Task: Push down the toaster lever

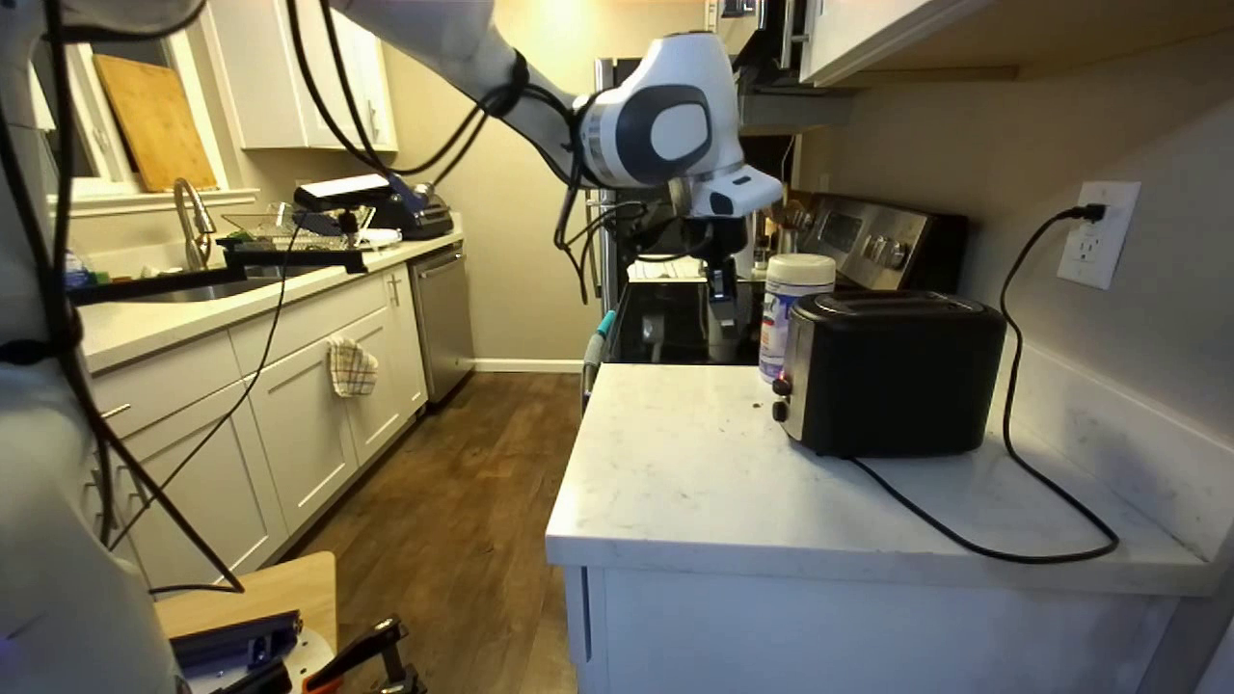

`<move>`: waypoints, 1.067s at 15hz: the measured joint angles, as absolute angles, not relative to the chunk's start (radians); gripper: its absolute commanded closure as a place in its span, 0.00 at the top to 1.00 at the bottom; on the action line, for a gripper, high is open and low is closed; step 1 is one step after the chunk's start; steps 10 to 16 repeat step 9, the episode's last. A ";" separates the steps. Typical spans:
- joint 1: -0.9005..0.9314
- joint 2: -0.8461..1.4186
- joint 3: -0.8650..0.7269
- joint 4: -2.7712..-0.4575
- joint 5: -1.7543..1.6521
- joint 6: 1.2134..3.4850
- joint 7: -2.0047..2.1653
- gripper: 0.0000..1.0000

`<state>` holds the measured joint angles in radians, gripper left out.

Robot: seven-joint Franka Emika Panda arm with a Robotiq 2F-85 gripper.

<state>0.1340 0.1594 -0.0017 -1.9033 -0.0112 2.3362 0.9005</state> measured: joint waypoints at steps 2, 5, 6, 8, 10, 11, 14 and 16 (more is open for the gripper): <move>0.136 0.083 0.034 -1.945 0.049 2.279 0.869 0.00; 0.136 0.026 0.067 -1.990 0.151 2.224 0.832 0.00; 0.136 0.020 0.072 -2.002 0.177 2.218 0.822 0.00; 0.135 0.020 0.075 -2.021 0.218 2.213 0.802 0.00; 0.134 0.020 0.075 -2.030 0.235 2.212 0.791 0.00; 0.134 0.020 0.075 -2.030 0.235 2.212 0.791 0.00; 0.134 0.020 0.075 -2.030 0.235 2.212 0.791 0.00; 0.134 0.020 0.075 -2.030 0.235 2.212 0.791 0.00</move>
